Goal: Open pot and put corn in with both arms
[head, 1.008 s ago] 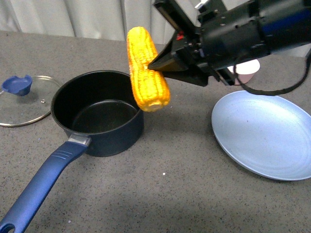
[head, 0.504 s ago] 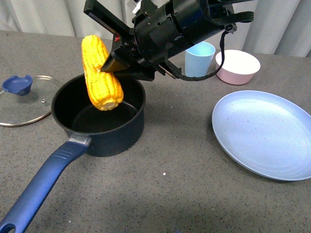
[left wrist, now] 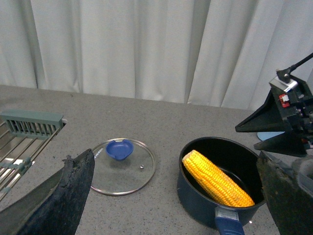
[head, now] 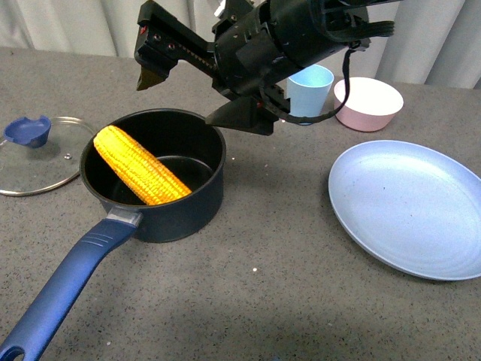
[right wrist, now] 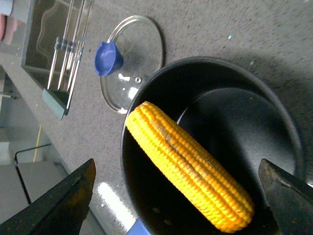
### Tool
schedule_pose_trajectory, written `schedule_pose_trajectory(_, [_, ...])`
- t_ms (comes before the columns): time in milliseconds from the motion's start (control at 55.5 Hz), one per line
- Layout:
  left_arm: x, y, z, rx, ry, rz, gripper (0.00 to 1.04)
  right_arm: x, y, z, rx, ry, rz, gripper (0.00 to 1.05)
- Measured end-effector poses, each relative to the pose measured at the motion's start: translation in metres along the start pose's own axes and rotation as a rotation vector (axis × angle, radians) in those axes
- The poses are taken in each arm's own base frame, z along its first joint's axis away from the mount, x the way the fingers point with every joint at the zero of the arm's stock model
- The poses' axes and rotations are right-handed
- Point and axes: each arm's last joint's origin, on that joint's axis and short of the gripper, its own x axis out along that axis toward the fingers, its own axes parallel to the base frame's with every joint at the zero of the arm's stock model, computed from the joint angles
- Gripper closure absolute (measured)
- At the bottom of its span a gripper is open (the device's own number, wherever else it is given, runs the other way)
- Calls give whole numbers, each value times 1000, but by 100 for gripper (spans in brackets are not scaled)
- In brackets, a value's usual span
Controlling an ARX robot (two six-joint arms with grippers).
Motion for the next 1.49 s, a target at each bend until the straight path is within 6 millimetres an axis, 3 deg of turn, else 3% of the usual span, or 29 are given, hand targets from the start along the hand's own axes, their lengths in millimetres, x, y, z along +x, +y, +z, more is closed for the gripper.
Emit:
schedule_pose_trajectory(72, [0, 0, 0, 0, 0, 0, 6, -17, -2, -2, -54, -93, -79, 10])
schedule_pose_trajectory(198, [0, 0, 0, 0, 0, 0, 6, -71, -8, -12, -135, -331, -263, 9])
schedule_pose_trajectory(288, [0, 0, 0, 0, 0, 0, 6, -98, -15, -24, -181, -440, -394, 9])
schedule_pose_trajectory(504, [0, 0, 0, 0, 0, 0, 6, -152, -36, -59, -210, -666, -706, 9])
schedule_pose_trajectory(630, [0, 0, 0, 0, 0, 0, 6, -195, -54, -94, -151, -808, -908, 9])
schedule_pose_trajectory(882, [0, 0, 0, 0, 0, 0, 6, -219, -66, -149, -168, -805, -1032, 10])
schedule_pose_trajectory(1044, [0, 0, 0, 0, 1, 0, 6, -239, -64, -173, -422, -993, -741, 36])
schedule_pose_trajectory(1243, [0, 0, 0, 0, 0, 0, 6, -255, -63, -187, -473, -1011, -719, 69])
schedule_pose_trajectory(1387, [0, 0, 0, 0, 0, 0, 6, -263, -61, -199, -471, -1017, -734, 102])
schedule_pose_trajectory(1495, [0, 0, 0, 0, 0, 0, 6, -265, -59, -205, -471, -1013, -738, 104])
